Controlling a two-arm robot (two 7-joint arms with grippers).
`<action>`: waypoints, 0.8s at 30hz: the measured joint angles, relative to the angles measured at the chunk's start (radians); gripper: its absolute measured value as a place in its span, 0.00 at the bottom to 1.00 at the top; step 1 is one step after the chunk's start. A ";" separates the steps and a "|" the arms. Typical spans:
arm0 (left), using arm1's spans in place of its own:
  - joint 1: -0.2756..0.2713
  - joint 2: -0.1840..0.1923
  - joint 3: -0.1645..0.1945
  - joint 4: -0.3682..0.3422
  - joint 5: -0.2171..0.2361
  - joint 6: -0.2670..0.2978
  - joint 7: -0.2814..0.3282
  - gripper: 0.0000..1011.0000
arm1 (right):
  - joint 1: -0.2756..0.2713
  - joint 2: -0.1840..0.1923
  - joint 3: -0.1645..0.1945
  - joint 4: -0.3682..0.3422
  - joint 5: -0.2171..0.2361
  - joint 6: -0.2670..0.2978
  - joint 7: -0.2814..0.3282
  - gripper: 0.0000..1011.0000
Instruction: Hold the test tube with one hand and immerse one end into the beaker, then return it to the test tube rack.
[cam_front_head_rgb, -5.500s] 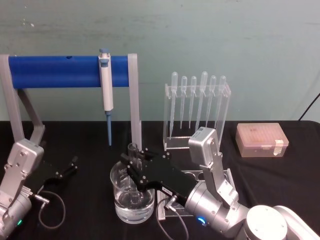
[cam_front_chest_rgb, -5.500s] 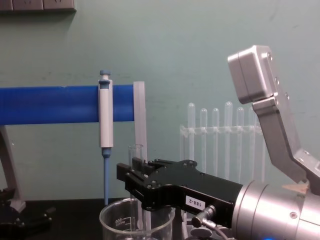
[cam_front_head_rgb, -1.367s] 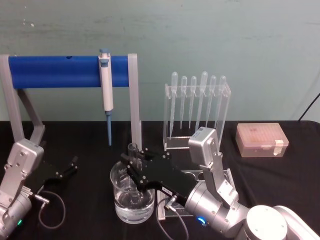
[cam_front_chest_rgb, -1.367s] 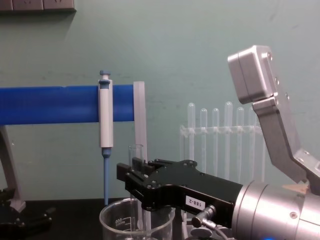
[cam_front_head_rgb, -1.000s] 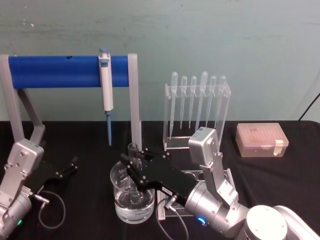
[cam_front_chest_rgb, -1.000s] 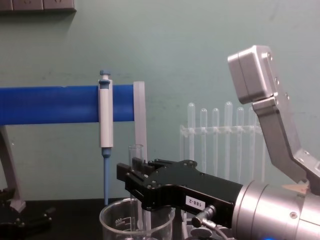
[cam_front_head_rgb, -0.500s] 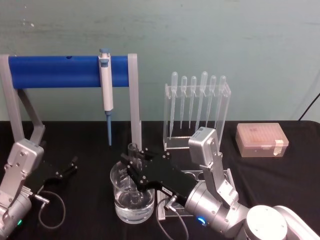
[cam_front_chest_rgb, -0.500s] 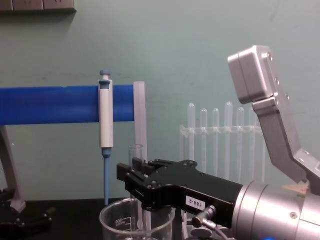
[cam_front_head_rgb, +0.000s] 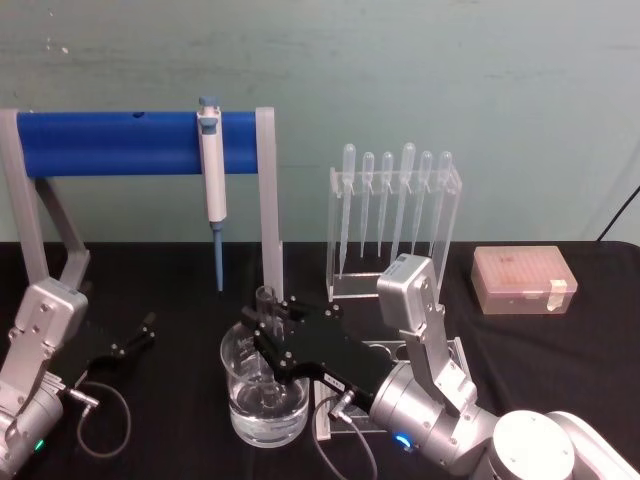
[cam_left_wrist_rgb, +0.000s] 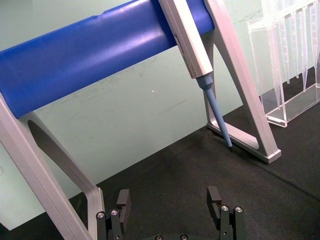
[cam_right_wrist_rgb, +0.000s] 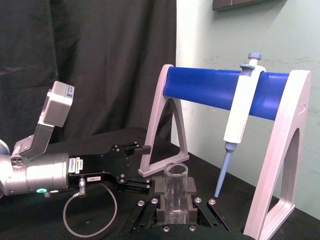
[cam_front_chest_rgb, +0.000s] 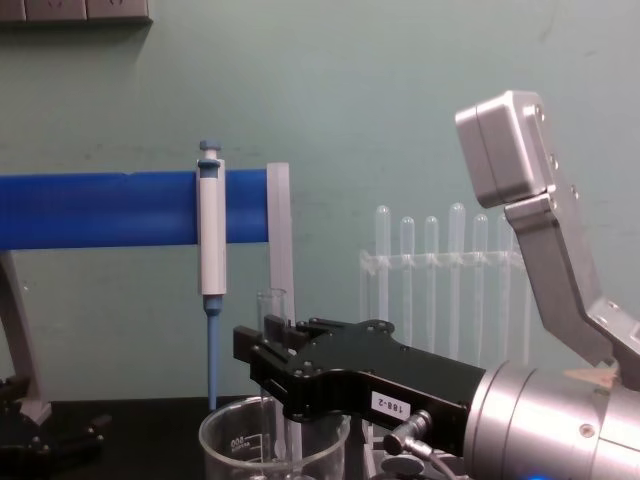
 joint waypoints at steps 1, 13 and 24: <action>0.000 0.000 0.000 0.000 0.000 0.000 0.000 0.99 | 0.000 0.000 0.000 0.000 0.000 0.000 0.000 0.22; 0.000 0.000 0.000 0.000 0.000 0.000 0.000 0.99 | 0.000 0.000 0.000 0.000 0.000 0.000 0.000 0.22; 0.000 0.000 0.000 0.000 0.000 0.000 0.000 0.99 | 0.000 0.000 0.000 0.000 0.000 0.000 0.000 0.22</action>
